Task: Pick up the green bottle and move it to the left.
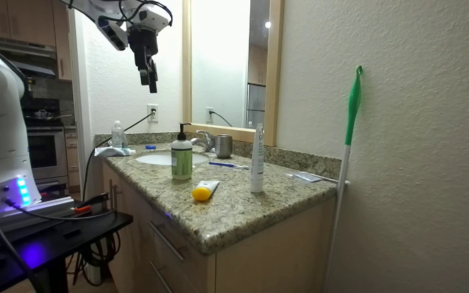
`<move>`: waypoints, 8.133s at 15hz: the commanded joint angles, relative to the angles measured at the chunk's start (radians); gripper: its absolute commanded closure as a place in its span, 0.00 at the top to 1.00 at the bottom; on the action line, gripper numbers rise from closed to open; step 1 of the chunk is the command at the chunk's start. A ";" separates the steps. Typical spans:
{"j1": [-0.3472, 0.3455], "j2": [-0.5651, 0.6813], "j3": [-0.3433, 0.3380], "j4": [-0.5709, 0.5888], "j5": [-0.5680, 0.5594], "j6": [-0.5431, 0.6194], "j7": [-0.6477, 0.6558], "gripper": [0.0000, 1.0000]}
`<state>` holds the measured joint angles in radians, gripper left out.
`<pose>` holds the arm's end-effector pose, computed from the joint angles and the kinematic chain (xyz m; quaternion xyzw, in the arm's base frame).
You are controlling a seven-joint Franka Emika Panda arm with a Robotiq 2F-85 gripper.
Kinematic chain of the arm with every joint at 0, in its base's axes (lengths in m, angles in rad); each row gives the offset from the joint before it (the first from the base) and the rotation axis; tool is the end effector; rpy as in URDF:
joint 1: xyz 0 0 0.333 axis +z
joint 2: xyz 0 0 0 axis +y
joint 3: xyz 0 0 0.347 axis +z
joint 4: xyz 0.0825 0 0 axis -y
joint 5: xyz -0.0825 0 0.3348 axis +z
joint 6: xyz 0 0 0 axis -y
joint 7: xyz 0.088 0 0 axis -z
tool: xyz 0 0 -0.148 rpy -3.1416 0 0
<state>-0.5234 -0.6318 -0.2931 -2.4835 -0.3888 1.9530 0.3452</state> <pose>0.1796 -0.2674 0.5015 0.8762 -0.4699 0.0238 0.1046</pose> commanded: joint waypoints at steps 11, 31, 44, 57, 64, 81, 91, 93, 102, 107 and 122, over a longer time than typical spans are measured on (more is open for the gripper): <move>0.066 0.253 -0.183 -0.056 0.310 0.537 -0.098 1.00; 0.037 0.406 -0.171 0.008 0.242 0.477 -0.166 1.00; 0.032 0.409 -0.149 0.018 0.192 0.428 -0.164 0.32; 0.079 0.340 -0.216 0.026 0.431 0.441 -0.353 0.05; 0.129 0.180 -0.153 0.074 0.573 0.290 -0.398 0.05; -0.005 0.213 -0.188 0.065 0.502 0.114 -0.179 1.00; -0.005 0.404 -0.122 0.058 0.339 0.369 0.100 1.00; 0.002 0.417 -0.120 0.058 0.341 0.381 0.104 1.00; 0.002 0.487 -0.142 0.057 0.332 0.370 0.101 1.00; 0.008 0.517 -0.145 0.063 0.353 0.373 0.092 1.00; 0.005 0.491 -0.146 0.054 0.324 0.421 0.085 0.11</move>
<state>-0.5165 -0.1397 -0.4351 -2.4192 -0.0592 2.3300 0.4460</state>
